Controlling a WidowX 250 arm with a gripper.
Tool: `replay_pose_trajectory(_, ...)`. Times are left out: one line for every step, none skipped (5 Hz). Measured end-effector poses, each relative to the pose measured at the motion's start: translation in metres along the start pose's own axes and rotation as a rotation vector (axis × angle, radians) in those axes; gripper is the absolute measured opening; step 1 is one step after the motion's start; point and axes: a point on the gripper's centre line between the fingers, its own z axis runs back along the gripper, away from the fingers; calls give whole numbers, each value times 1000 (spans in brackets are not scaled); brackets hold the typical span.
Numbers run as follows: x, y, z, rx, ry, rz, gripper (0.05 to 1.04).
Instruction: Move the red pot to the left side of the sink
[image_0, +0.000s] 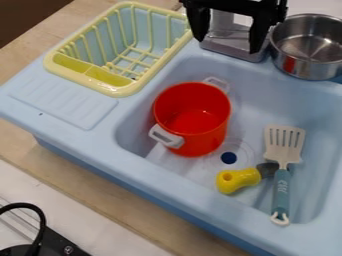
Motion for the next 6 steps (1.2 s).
replay_pose_trajectory(-5,0,-8,9,29,-3,1003)
replay_pose_trajectory(-10,-7,-10,8,46,-16,1003)
replay_pose_trajectory(-20,-10,-10,23,62,-29,1003)
replay_pose_trajectory(-25,-9,-3,35,53,-37,1003)
replay_pose_trajectory(-28,-9,-1,42,59,-39,1003)
replay_pose_trajectory(-35,-10,-9,27,79,-56,1003)
